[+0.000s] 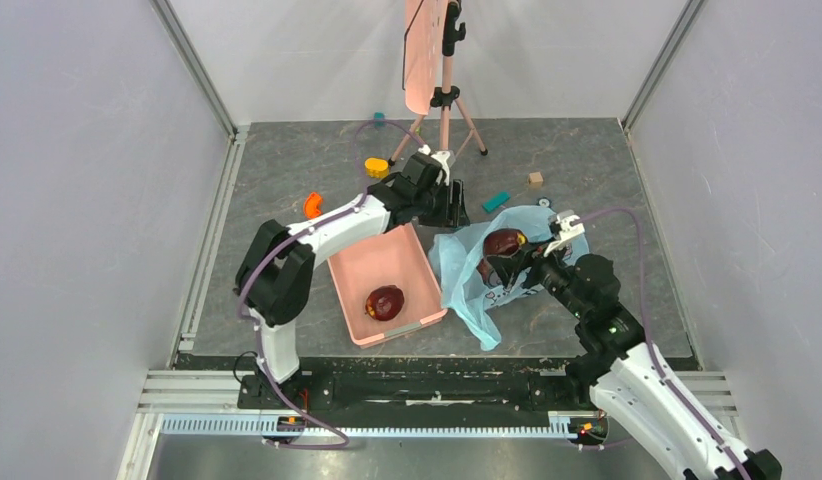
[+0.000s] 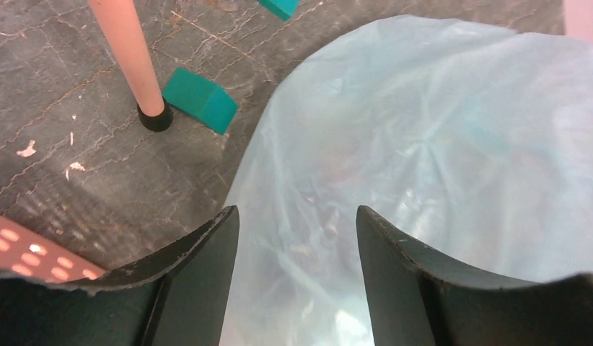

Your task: Take the fake fruits out of the plastic bag

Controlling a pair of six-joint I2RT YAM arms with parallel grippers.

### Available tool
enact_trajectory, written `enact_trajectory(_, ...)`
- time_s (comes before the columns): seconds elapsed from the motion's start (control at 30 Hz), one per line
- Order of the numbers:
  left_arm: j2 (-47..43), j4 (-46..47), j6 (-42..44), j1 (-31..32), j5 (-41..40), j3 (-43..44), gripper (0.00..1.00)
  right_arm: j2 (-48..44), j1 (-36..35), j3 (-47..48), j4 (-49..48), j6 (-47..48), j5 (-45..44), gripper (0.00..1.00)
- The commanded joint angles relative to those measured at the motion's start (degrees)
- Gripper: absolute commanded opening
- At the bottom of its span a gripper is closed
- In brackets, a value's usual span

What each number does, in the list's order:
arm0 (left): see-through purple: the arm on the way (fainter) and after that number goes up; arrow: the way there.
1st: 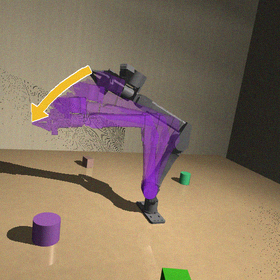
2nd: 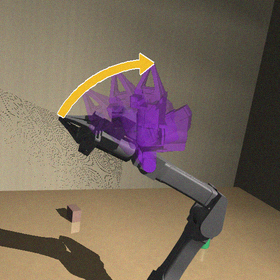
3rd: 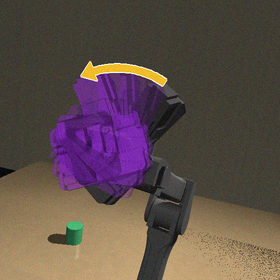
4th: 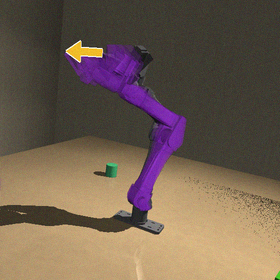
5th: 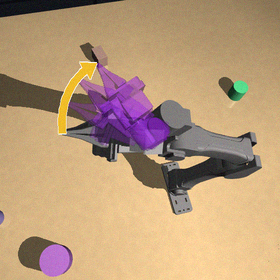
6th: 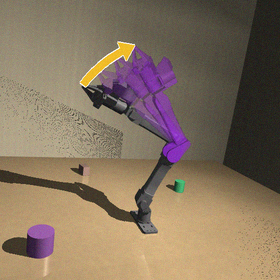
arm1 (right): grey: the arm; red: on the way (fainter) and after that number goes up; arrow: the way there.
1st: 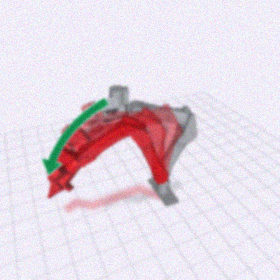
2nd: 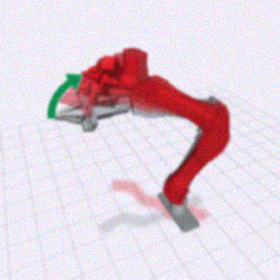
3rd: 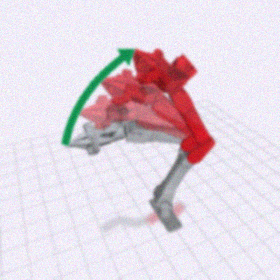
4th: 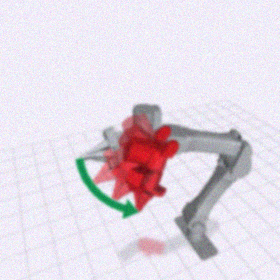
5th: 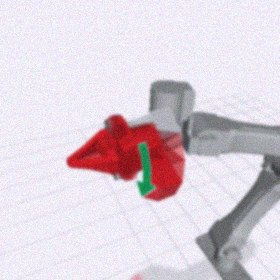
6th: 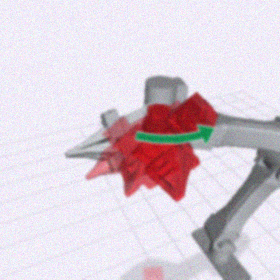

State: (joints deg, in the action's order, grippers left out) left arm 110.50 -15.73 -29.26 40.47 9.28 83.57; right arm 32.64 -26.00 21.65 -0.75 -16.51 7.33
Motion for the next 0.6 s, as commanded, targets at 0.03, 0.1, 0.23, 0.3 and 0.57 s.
enact_trajectory(0.03, -9.60, 1.95, -0.32, -0.02, -0.57, -2.99, 0.69, -4.01, 0.13, 8.05, 6.21, -0.68, 3.49, 0.60)
enact_trajectory(0.1, -12.73, 1.60, -0.36, -0.03, -1.69, -4.70, 0.70, -4.59, 0.08, 10.26, 7.85, -0.56, 3.55, 0.60)
enact_trajectory(0.23, -20.51, 0.64, -0.11, -0.12, -4.44, -9.56, 0.73, -2.91, 0.15, 13.25, 9.14, -0.09, 5.64, 0.60)
enact_trajectory(0.3, -25.36, -0.72, -0.36, -0.12, -7.64, -12.64, 0.75, -1.31, 0.07, 13.85, 8.52, -0.12, 6.97, 0.59)
enact_trajectory(0.57, -48.98, -6.07, 1.44, -1.07, -21.66, -24.85, 0.93, 9.47, -5.83, 16.92, 1.41, -0.32, 7.81, 0.56)
